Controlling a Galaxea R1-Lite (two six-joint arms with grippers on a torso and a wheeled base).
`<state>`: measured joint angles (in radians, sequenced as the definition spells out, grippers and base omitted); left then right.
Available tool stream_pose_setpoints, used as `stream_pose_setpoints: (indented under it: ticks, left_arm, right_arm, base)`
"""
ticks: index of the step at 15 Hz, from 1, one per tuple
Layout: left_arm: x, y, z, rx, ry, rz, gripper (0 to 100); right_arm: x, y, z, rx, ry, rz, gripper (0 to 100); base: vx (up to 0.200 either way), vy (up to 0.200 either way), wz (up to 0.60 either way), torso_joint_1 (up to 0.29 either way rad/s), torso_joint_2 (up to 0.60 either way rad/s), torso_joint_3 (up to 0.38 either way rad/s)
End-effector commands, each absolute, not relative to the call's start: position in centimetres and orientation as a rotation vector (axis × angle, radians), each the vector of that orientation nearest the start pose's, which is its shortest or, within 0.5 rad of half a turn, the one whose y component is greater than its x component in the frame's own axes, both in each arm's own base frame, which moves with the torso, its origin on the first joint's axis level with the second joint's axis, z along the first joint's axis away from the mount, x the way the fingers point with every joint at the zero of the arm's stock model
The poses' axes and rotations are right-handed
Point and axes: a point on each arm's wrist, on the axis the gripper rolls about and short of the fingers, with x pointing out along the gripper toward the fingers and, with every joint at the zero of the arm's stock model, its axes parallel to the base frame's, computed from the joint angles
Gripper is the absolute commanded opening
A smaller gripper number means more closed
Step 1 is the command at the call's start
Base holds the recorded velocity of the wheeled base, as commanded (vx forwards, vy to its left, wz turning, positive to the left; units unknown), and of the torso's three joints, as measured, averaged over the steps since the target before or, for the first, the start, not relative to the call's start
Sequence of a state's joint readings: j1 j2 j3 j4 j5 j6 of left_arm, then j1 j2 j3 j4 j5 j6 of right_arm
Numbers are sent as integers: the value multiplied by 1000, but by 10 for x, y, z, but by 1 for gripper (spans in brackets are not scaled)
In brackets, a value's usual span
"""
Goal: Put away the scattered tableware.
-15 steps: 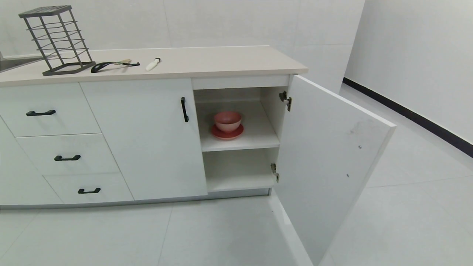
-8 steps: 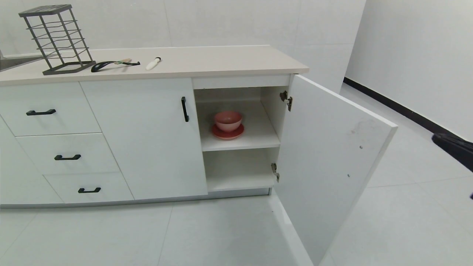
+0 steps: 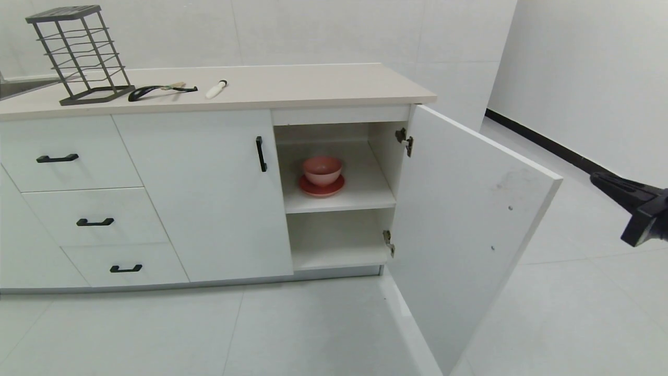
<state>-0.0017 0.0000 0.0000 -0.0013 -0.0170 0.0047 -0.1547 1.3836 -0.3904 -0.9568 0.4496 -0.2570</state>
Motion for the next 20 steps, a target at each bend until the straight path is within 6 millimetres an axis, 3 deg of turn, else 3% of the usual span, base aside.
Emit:
stream_pose_setpoints:
  ticks: [1,4,8,13,20]
  left_arm:
    - [-23,0,76,5,-2,-18,100]
    - [-23,0,76,5,-2,-18,100]
    - [-23,0,75,5,0,-18,100]
    - [-23,0,76,5,-2,-18,100]
    - [-23,0,76,5,-2,-18,100]
  right_arm:
    - [226,-21,151,-222,74,400,0]
    - [250,-21,128,-244,12,570,0]
    - [250,-19,127,-245,11,590,0]
    - [257,22,131,-267,-34,754,0]
    - [283,75,134,-277,-90,897,0]
  base:
    - [0,0,0,0,0,0]
    - [0,0,0,0,0,0]
    - [0,0,0,0,0,0]
    - [0,0,0,0,0,0]
    - [0,0,0,0,0,0]
